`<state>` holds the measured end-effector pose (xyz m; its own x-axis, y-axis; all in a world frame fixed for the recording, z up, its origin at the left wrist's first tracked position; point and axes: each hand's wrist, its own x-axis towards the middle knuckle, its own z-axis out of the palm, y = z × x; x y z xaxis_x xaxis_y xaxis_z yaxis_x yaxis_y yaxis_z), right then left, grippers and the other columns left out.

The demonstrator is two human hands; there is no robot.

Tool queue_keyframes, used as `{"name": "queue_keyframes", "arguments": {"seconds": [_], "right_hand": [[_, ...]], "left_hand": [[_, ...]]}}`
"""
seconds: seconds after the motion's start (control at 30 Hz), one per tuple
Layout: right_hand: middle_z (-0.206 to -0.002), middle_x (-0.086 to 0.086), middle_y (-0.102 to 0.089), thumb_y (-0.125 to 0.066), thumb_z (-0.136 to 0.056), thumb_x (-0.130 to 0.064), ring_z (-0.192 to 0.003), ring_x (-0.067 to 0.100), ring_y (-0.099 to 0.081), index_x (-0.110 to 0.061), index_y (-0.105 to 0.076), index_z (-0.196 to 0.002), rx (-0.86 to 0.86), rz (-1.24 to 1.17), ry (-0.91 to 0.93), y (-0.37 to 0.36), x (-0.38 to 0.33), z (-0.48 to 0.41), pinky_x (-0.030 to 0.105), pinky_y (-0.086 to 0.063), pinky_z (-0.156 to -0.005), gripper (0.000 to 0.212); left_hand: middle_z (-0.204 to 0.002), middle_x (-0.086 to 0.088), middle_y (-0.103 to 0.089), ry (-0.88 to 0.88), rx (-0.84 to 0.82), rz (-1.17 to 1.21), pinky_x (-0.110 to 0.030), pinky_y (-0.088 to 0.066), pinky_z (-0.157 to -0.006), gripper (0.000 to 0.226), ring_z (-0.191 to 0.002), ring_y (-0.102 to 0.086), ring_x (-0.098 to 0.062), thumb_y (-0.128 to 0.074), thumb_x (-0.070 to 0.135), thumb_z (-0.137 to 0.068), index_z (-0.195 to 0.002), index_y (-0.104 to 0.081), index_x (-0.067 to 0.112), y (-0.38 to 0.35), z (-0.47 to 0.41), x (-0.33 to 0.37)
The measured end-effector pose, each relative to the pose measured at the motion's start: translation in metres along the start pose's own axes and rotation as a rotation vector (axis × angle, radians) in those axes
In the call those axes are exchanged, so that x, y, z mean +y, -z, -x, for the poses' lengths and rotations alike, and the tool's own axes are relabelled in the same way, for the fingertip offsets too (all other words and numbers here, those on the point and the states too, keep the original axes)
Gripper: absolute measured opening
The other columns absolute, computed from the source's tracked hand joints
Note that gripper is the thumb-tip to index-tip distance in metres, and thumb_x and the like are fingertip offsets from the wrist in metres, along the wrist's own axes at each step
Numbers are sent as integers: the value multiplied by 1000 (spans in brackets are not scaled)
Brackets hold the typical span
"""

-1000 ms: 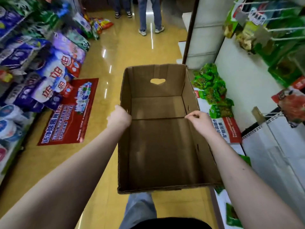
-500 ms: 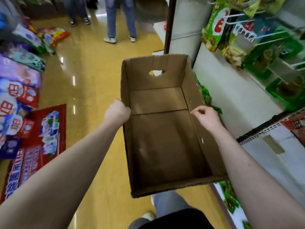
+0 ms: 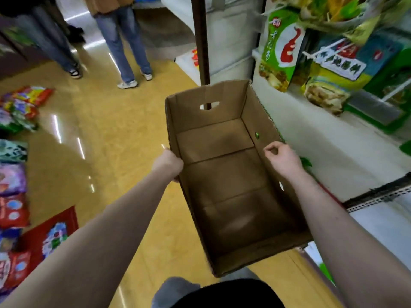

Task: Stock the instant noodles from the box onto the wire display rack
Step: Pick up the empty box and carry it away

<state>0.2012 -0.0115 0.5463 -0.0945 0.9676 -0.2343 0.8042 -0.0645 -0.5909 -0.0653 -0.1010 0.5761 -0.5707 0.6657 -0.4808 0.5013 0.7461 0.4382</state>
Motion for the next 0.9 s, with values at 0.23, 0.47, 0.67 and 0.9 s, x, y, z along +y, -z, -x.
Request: {"name": "queue_keyframes", "arguments": {"seconds": [0.23, 0.47, 0.67, 0.9], "right_hand": [[-124, 9, -56, -53, -91, -24, -115, 29, -52, -19, -62, -110, 73, 6, -12, -38, -57, -37, 38, -45, -96, 21], [-113, 7, -66, -52, -94, -35, -105, 23, -61, -12, -61, -116, -184, -61, -74, -122, -144, -43, 35, -48, -89, 33], [-107, 6, -65, -53, -92, -14, -90, 21, -63, -22, -46, -128, -152, 73, -276, -179, -166, -37, 36, -56, -78, 38], [-106, 6, -64, -48, -92, -7, -94, 23, -64, -26, -40, -136, 42, 126, -432, -202, -146, -30, 35, -56, -79, 48]], "left_hand": [[-99, -12, -58, -81, -117, 86, -43, -57, -56, 20, -80, -66, -41, -45, 13, -87, -107, -44, 8, -1, -98, 48], [-133, -18, -46, -110, -411, 138, -48, -57, -76, 61, -97, -61, -37, -52, 5, -87, -141, -22, 2, -7, -168, 66], [-132, -22, -47, -79, -508, 103, -47, -53, -89, 73, -105, -59, -38, -56, 7, -88, -146, -13, 1, -8, -187, 59], [-119, -15, -58, -211, -694, 40, -33, -58, -65, 50, -102, -62, -31, -72, 31, -81, -119, -47, 8, -23, -198, 47]]}}
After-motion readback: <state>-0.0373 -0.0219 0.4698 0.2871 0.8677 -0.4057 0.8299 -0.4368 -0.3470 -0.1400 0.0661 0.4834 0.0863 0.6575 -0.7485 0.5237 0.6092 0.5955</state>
